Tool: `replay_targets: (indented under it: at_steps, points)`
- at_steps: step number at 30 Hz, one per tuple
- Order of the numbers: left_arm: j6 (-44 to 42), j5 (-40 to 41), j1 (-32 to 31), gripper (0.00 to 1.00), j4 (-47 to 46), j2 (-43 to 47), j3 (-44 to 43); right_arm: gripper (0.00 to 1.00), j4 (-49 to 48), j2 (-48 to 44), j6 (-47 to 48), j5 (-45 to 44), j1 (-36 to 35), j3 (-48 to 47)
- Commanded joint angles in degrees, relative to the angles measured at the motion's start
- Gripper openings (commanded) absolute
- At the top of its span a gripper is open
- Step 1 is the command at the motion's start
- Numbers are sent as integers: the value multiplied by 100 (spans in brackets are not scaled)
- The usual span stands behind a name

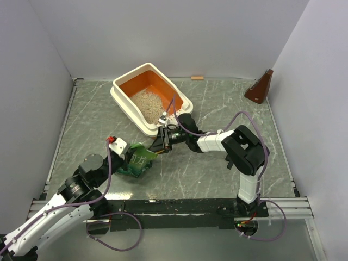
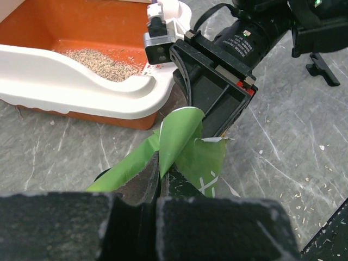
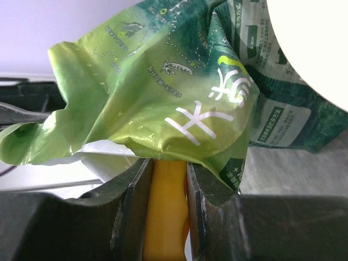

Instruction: Fill the litter box with clean litter

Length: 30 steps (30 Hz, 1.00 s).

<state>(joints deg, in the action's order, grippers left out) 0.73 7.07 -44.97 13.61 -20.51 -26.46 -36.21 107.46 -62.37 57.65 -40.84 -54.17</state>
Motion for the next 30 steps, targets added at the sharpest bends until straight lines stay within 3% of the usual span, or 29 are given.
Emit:
replay_targets:
  at_steps: [1,17,30]
  points:
    - [24,-48,-3,1,-631,74,-79,0,-1493,48,-899,-69,-65,240]
    - [-3,-294,6,1,-675,135,-44,0,-2303,-1130,-1577,-87,823,1295]
    - [-3,-329,6,1,-736,162,18,0,-3146,-1526,-2077,326,1605,1945]
